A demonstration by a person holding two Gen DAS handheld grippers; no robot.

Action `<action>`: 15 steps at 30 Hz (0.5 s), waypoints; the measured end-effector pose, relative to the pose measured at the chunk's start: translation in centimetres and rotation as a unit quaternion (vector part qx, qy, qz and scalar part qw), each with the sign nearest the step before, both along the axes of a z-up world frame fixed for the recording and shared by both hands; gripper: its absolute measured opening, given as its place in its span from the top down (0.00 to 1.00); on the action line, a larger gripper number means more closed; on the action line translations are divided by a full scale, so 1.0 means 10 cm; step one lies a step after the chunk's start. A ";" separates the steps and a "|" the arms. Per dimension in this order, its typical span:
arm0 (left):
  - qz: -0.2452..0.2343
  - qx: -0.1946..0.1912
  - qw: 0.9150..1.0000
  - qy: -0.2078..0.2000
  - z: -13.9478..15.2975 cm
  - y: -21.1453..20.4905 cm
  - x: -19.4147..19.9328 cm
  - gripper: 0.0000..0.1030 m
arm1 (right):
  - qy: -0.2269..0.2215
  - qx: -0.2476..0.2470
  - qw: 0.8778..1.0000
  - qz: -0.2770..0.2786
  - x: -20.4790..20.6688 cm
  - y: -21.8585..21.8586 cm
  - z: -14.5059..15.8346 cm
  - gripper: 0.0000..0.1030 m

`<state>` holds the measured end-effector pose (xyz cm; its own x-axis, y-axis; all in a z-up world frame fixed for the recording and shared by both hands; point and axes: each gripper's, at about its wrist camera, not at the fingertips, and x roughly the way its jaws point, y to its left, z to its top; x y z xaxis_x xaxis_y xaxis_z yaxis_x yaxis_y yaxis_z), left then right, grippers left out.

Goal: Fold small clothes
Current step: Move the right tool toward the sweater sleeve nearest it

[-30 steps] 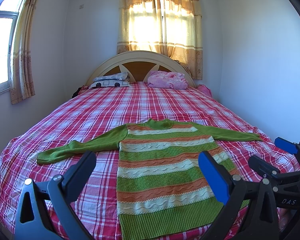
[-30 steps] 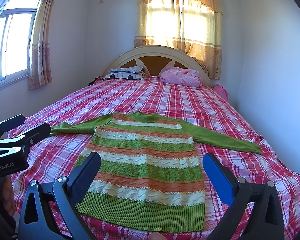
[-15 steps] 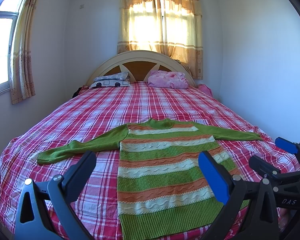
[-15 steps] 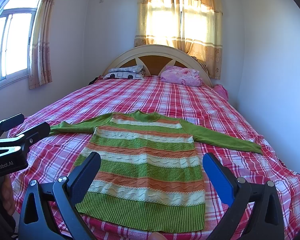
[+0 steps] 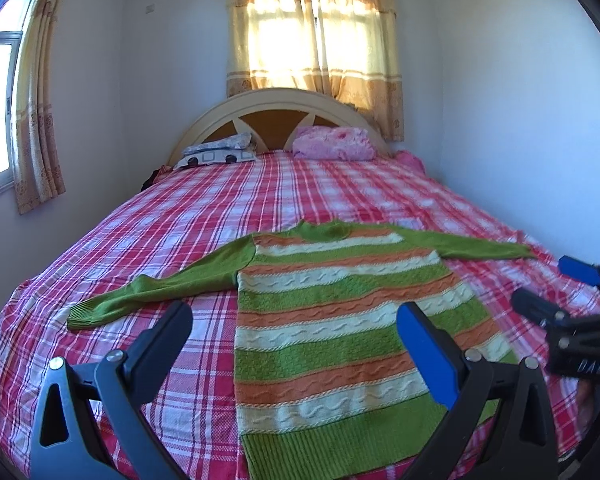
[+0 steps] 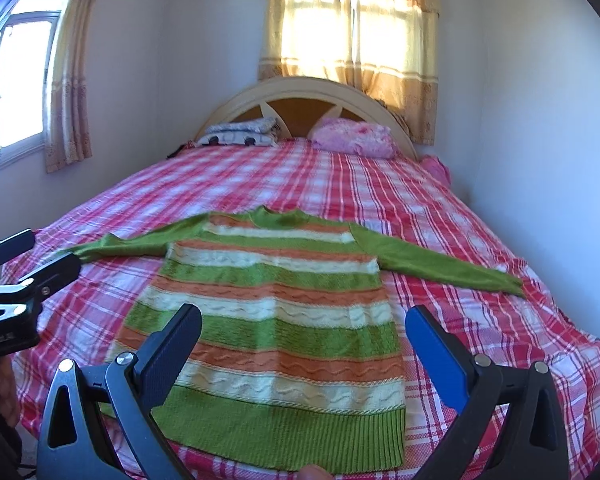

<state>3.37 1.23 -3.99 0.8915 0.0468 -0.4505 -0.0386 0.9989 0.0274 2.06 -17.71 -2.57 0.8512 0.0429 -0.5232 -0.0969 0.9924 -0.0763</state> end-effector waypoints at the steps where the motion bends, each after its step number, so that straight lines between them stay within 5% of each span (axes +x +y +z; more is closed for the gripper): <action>1: 0.000 0.003 1.000 0.002 -0.05 0.01 0.04 0.00 | 0.006 0.001 1.000 -0.003 0.06 -0.04 -0.05 0.01; 15: -0.002 0.042 0.997 0.065 -0.47 -0.02 0.75 0.00 | 0.056 -0.013 0.997 -0.052 0.78 -0.58 -0.47 0.01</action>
<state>10.87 1.04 -8.71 0.8258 0.0858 -0.5575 -0.0251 0.9930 0.1156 9.90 -23.52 -7.28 0.7867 -0.0567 -0.6148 -0.0034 0.9954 -0.0962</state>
